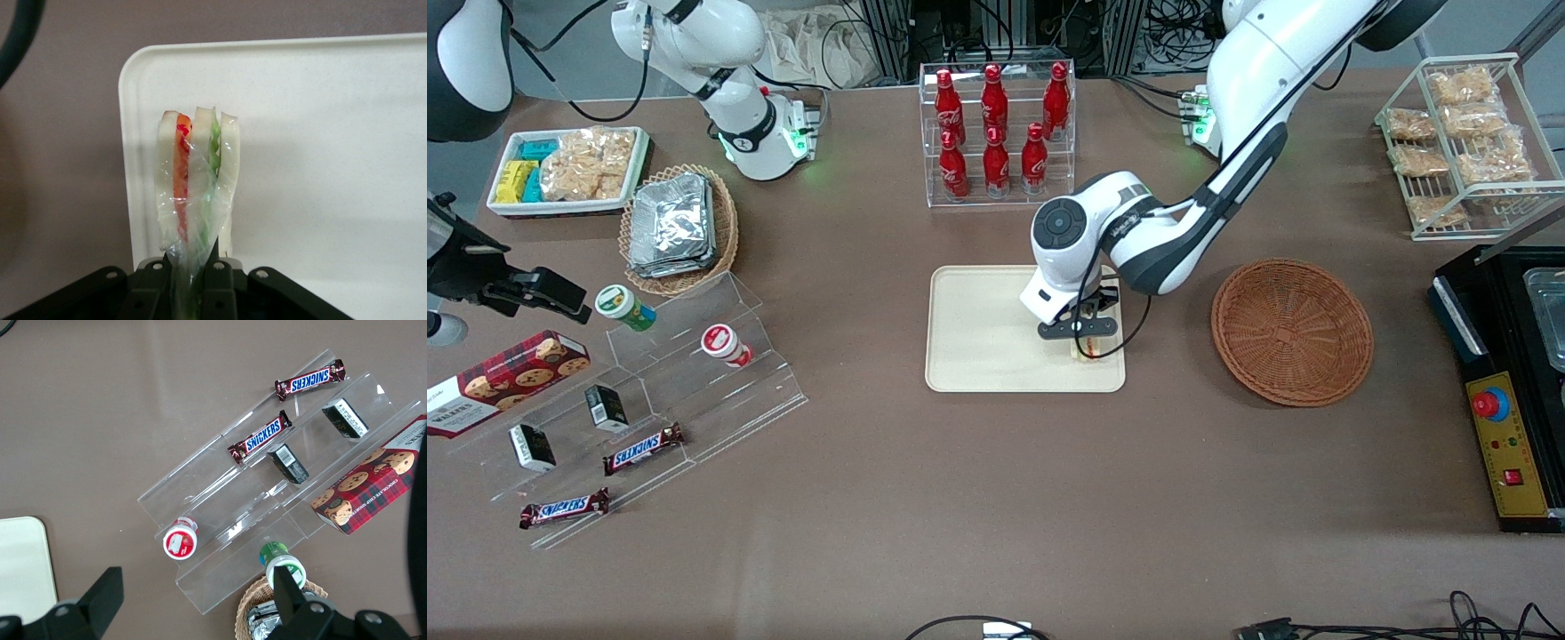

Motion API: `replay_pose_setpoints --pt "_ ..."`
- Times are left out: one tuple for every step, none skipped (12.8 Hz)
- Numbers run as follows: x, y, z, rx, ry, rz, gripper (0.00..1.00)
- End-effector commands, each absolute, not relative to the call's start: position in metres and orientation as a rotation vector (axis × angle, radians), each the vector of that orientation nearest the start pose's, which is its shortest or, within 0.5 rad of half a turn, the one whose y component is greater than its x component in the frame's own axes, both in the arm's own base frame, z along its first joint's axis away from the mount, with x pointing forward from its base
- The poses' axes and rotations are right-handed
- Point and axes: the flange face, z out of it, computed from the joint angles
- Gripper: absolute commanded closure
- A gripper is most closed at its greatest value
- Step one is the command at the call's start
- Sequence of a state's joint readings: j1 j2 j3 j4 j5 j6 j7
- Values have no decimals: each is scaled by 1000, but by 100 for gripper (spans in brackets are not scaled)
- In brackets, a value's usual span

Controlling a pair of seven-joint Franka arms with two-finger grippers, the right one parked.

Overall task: Place sandwich from basket to tray
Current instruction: 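Lower the sandwich onto the tray and open the left gripper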

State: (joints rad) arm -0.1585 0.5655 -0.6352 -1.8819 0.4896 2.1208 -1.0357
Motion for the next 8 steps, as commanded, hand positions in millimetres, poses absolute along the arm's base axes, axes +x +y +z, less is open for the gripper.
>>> replay_pose_setpoints --pt "459 -408 242 -2970 12 54 100" --pt "459 -408 242 -2971 11 55 100" --pt "459 -408 242 -2970 9 55 97" --pt "459 -407 239 -2967 7 65 72" --pt "460 -406 237 -2966 -4 69 1" --pt "460 -406 237 -2964 -38 69 0" --pt "460 -406 238 -2962 -64 63 0" --pt "460 -406 239 -2961 -67 62 0"
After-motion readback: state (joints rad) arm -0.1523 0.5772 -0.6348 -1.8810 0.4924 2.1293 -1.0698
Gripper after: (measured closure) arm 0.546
